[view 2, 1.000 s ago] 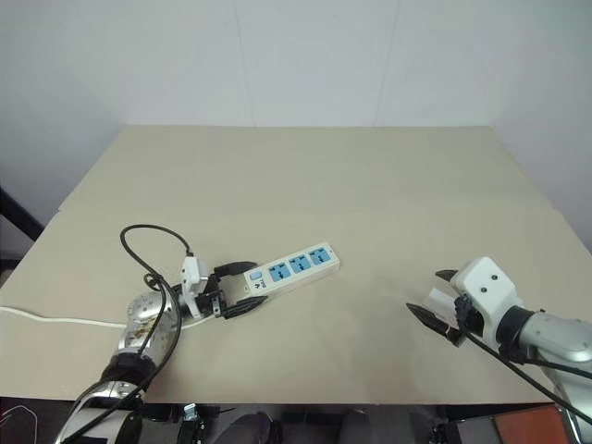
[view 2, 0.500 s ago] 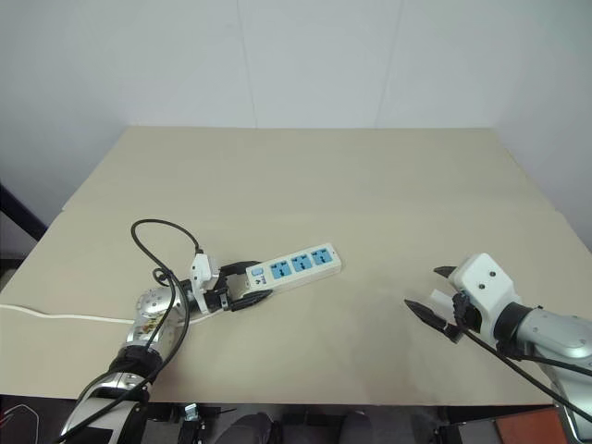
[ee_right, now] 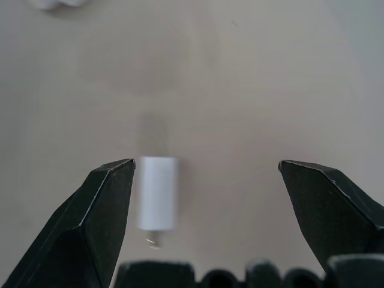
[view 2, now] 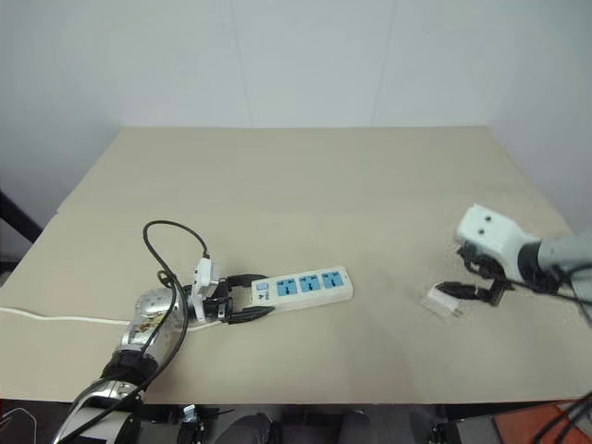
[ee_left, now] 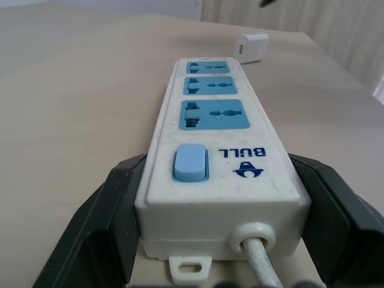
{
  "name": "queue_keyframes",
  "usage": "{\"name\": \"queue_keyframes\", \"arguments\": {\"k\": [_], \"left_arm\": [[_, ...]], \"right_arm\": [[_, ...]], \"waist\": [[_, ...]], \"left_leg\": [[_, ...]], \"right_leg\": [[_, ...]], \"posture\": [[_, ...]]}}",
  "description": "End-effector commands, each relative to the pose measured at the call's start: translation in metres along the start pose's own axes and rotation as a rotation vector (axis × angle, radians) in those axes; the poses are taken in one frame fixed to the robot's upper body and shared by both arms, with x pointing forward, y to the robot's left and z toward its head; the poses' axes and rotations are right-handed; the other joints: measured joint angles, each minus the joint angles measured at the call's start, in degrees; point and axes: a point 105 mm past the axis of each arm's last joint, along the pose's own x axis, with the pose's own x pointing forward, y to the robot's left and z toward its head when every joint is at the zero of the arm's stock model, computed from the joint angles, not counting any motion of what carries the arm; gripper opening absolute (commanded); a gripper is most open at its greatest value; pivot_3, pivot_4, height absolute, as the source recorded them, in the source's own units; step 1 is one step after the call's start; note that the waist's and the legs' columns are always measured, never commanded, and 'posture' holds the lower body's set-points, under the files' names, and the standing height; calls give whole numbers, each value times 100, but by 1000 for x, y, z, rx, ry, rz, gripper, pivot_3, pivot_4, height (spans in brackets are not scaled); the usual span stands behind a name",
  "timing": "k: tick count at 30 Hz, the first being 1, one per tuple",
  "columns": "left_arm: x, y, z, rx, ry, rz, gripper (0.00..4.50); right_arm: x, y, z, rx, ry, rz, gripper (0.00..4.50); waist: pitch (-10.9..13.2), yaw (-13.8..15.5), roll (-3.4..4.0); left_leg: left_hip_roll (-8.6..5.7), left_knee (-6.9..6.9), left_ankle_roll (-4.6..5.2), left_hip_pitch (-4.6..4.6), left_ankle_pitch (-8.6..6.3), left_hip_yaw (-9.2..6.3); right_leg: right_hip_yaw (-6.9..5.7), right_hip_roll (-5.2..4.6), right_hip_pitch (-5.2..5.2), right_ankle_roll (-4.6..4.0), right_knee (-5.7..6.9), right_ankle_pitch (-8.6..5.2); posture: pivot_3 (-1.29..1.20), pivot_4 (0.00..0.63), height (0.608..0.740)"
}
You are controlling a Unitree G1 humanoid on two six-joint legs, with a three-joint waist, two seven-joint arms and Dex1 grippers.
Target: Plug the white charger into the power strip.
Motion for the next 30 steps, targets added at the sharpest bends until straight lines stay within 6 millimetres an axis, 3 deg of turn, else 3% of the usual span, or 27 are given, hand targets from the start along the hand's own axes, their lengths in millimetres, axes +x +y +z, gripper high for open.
{"name": "queue_keyframes", "arguments": {"k": [1, 7, 17, 23, 30], "left_arm": [[5, -1, 11, 44, -5, -44, 3268], [5, -2, 11, 44, -10, -34, 3268], [5, -9, 6, 28, -5, -35, 3268], [6, -9, 5, 30, -1, -32, 3268], [4, -11, 0, 20, 7, -24, 3268]], "right_arm": [[13, -2, -6, 0, 147, 83, 4500], [17, 4, 9, -14, 184, 167, 4500], [41, 23, 10, -26, 245, 163, 4500], [55, 23, 6, -36, 297, 96, 4500], [56, 21, 2, -24, 321, 90, 4500]], "waist": [[0, -24, 1], [1, -15, 1], [1, 7, 1], [0, 17, 1], [0, 15, 1]], "left_leg": [[-2, 3, -1, -6, 1, 2], [-9, 6, -35, -25, 20, 3], [-8, 8, -43, -24, 24, 1], [-11, 9, -45, -24, 26, 1], [-13, 9, -45, -22, 26, 1]], "right_leg": [[4, -2, -8, 0, 0, 0], [4, -20, -23, 5, -3, -2], [4, -19, -29, 3, 12, 0], [5, -21, -29, 3, 13, 0], [6, -19, -27, 3, 14, 1]], "posture": [[0, 150, 740], [0, 150, 740], [0, 150, 740], [0, 150, 740], [0, 150, 740]]}}
